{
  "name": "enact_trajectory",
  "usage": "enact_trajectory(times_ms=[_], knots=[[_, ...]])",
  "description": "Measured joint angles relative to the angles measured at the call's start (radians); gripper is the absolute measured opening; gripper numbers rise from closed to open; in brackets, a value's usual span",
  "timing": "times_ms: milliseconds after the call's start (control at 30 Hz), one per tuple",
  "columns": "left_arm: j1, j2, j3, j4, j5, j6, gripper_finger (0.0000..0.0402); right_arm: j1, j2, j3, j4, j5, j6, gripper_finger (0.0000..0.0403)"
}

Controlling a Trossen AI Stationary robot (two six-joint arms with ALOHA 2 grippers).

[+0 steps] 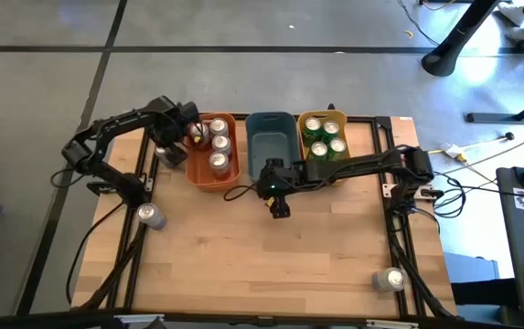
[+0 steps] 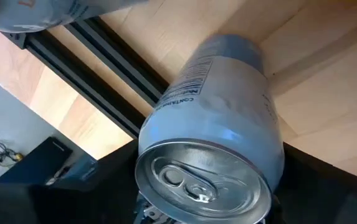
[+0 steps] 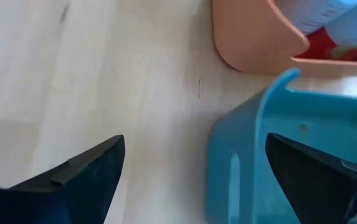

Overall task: Sort soda cans
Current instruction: Put the blue-white soda can into the blue bin

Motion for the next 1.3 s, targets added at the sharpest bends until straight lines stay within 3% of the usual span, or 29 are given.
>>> enact_trajectory(times_ms=[333, 567, 767, 967, 1133, 1300], knots=[[-0.035, -0.096, 0.038, -0.03, 0.003, -0.013, 0.0286, 0.0, -0.137, 0.0, -0.132, -0.04, 0.079, 0.0387], [-0.074, -0.162, 0.152, -0.157, -0.12, -0.079, 0.0286, -0.002, -0.142, 0.0, -0.151, 0.047, 0.046, 0.0387], [-0.12, -0.206, 0.257, -0.172, -0.124, -0.103, 0.0286, -0.002, -0.146, 0.0, -0.203, 0.127, 0.066, 0.0387], [-0.2, -0.264, 0.343, -0.182, -0.124, -0.111, 0.0286, -0.002, -0.161, -0.042, -0.329, 0.134, 0.133, 0.0387], [-0.249, -0.303, 0.407, -0.109, -0.1, -0.142, 0.0286, -0.028, -0.251, -0.148, -0.227, 0.127, 0.13, 0.0387], [-0.288, -0.313, 0.409, 0.043, 0.04, -0.118, 0.0286, -0.087, -0.404, -0.245, -0.045, 0.117, 0.098, 0.0387]])
